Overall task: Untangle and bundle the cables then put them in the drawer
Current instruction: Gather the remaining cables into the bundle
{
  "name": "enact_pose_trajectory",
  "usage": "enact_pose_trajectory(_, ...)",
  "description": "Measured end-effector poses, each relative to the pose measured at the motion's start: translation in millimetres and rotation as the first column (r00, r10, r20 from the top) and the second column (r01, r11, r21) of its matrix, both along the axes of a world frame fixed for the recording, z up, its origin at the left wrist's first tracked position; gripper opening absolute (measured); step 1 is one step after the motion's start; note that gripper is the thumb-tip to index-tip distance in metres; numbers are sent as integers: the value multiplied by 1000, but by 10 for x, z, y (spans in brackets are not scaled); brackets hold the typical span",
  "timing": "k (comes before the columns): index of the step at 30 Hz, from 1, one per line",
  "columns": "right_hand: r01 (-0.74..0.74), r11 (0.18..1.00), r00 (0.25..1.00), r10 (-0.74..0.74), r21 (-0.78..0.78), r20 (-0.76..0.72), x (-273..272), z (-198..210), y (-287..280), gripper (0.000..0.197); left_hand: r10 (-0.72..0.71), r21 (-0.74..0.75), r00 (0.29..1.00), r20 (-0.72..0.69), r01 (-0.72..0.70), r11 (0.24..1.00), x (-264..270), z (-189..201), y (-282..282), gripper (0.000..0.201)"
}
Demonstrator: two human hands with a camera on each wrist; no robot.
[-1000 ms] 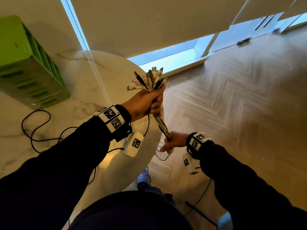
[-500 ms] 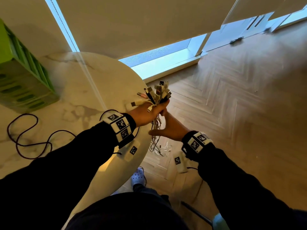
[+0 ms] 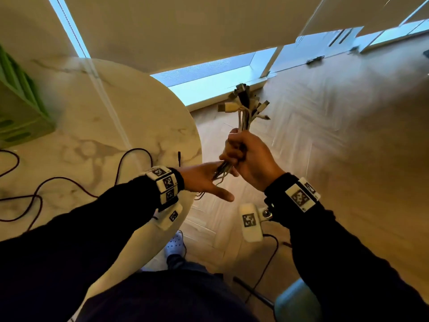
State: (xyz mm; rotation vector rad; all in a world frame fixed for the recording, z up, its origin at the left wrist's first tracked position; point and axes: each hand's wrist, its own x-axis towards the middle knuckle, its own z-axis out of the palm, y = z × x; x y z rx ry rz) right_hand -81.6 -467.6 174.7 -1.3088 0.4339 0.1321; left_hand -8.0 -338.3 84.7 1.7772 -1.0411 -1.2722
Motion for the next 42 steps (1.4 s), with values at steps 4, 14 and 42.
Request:
enact_pose_trajectory(4,-38,980,999,42,-197,12,-134,162,82,42,163,-112,943,289,-136,984,224,-204,-268,16)
enact_pose_trajectory(14,176,940,984,-179,-291,16,201,109,-348,28,181,-21,961,-208,-190,982,-330,-575,-556,30)
enact_pose_trajectory(42,-687,-47,523,661,-726,-538,708,-1154,1331,18,831,-119,330,-448,-943,310,-70,129,1475,36)
